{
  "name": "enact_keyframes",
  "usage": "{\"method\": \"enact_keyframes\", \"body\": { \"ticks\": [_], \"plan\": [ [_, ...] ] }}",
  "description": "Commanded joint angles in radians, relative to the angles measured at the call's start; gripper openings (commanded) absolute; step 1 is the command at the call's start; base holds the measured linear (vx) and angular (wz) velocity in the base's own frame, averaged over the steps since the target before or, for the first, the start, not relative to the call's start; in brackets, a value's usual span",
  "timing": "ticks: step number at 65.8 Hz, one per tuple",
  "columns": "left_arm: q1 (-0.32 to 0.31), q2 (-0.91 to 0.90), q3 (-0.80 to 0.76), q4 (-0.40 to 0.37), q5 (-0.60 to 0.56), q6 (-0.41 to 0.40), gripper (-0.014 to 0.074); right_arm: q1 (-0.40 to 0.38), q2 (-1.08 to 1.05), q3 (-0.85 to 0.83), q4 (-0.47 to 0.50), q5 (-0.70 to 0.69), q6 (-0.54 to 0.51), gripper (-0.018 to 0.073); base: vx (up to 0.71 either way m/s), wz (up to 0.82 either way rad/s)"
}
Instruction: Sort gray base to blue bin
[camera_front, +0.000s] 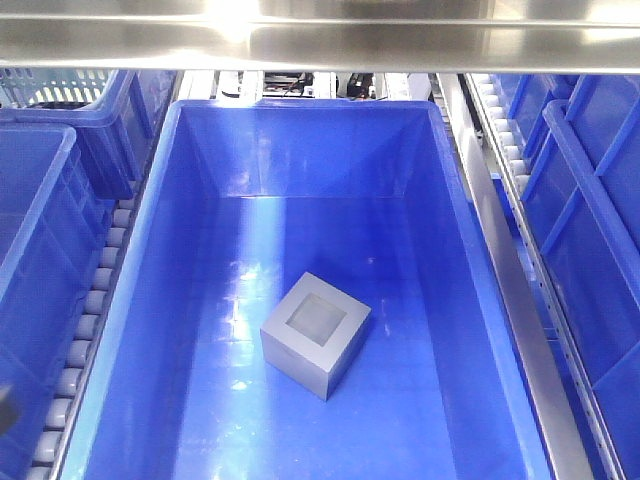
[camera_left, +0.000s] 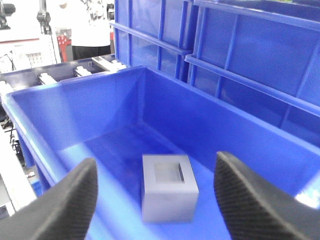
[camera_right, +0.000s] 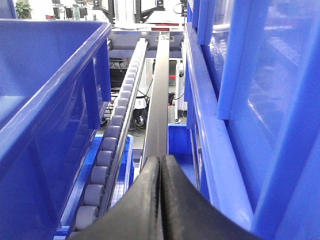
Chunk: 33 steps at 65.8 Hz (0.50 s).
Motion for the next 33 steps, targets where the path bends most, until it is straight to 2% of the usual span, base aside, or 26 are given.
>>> {"method": "enact_keyframes", "body": {
  "ticks": [1, 5, 10, 20, 33],
  "plan": [
    [-0.006, -0.011, 0.001, -0.002, -0.067, -0.003, 0.0425, -0.003, -0.012, 0.015, -0.006, -0.074, -0.006, -0.0009, 0.00, 0.00],
    [-0.006, -0.014, 0.015, -0.002, -0.076, -0.003, 0.0381, -0.003, -0.012, 0.015, -0.006, -0.074, -0.006, -0.0009, 0.00, 0.00],
    [-0.006, -0.014, 0.016, -0.002, -0.070, -0.003, 0.0281, -0.003, -0.012, 0.015, -0.006, -0.074, -0.006, -0.0009, 0.00, 0.00],
    [-0.006, -0.014, 0.016, -0.002, -0.068, -0.003, -0.0008, -0.003, -0.012, 0.015, -0.006, -0.074, -0.006, -0.0009, 0.00, 0.00],
    [-0.006, -0.014, 0.016, -0.004, -0.067, -0.003, -0.0007, -0.003, -0.012, 0.015, -0.006, -0.074, -0.006, -0.0009, 0.00, 0.00]
  ]
}}
